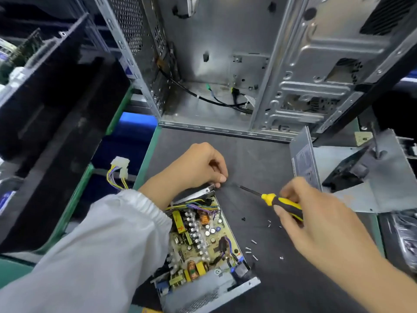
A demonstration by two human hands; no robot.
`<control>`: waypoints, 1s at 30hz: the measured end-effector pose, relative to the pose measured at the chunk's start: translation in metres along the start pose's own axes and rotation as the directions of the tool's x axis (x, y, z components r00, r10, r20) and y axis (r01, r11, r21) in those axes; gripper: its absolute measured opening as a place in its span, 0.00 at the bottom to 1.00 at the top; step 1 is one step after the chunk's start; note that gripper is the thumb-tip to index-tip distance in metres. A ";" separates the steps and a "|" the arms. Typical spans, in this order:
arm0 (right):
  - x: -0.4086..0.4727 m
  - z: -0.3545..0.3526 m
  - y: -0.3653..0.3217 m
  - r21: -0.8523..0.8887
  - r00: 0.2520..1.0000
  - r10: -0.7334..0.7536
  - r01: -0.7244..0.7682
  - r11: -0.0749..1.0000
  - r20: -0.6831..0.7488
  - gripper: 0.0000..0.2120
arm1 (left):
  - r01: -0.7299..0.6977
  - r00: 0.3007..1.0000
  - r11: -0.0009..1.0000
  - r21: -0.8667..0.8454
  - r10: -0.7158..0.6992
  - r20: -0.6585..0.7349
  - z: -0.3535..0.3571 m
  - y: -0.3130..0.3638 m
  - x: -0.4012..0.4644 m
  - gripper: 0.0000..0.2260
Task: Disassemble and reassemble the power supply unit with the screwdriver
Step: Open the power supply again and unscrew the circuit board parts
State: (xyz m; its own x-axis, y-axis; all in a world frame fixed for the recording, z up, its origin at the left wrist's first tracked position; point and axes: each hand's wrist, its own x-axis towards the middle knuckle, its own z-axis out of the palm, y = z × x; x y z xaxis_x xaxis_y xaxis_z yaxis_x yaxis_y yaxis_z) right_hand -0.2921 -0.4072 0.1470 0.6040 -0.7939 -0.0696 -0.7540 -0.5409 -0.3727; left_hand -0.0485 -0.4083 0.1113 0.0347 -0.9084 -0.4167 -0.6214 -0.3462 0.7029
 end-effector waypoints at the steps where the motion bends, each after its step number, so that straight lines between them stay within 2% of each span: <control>1: -0.001 0.009 -0.001 -0.063 1.000 -0.020 0.021 0.998 0.022 0.09 | 0.012 1.000 1.000 -0.013 -0.012 -0.008 -0.001 -0.002 0.000 0.01; 3: 0.001 0.022 -0.001 -0.160 0.996 -0.031 0.045 0.986 0.086 0.12 | 0.035 0.998 0.997 -0.063 -0.038 -0.044 -0.004 -0.004 -0.001 0.03; 5: 0.005 0.027 0.001 -0.148 0.989 -0.001 0.022 0.989 0.145 0.12 | 0.030 0.992 0.994 -0.103 -0.042 -0.118 -0.008 -0.004 -0.004 0.06; 7: 0.012 0.032 0.002 -0.010 0.985 0.029 -0.028 1.000 0.171 0.09 | 0.015 0.986 0.990 -0.141 -0.038 -0.163 -0.013 -0.004 -0.008 0.08; 9: 0.018 0.039 0.001 0.117 0.987 0.056 -0.075 0.990 0.153 0.07 | 0.014 0.990 0.982 -0.189 -0.040 -0.136 -0.014 -0.006 -0.011 0.07; 12: 0.025 0.053 -0.001 0.239 0.983 0.092 -0.128 0.963 0.157 0.12 | 0.042 0.991 0.972 -0.231 -0.069 -0.110 -0.010 -0.011 -0.012 0.06; 18: 0.025 0.073 0.004 0.228 0.964 0.138 -0.191 0.955 0.228 0.15 | 0.027 0.996 0.996 0.083 -0.020 -0.082 0.002 -0.019 -0.002 0.07; 22: 0.026 0.076 0.004 0.219 0.970 0.125 -0.171 0.961 0.210 0.11 | 0.037 0.999 0.996 0.082 -0.037 -0.007 0.002 -0.020 0.000 0.07; 24: 0.026 0.074 0.007 0.249 0.973 0.118 -0.167 0.954 0.201 0.14 | 0.044 0.999 0.997 0.061 -0.043 -0.006 0.000 -0.020 -0.001 0.07; 27: 0.027 0.067 0.016 0.374 0.986 0.140 -0.165 0.913 0.093 0.18 | 0.041 0.999 0.998 0.043 -0.040 -0.017 -0.002 -0.017 -0.003 0.08; 30: 0.031 0.065 0.019 0.313 0.983 0.163 -0.181 0.932 0.083 0.19 | 0.042 0.999 0.990 0.133 -0.046 0.028 -0.001 -0.013 -0.004 0.06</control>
State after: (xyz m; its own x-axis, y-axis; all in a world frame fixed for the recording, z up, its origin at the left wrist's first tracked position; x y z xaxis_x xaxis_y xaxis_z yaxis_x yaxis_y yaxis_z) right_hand -0.2705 -0.4237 0.0776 0.4920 -0.8459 -0.2058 -0.7316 -0.2736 -0.6244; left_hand -0.0403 -0.4004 0.1044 0.0416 -0.8846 -0.4645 -0.7182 -0.3497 0.6016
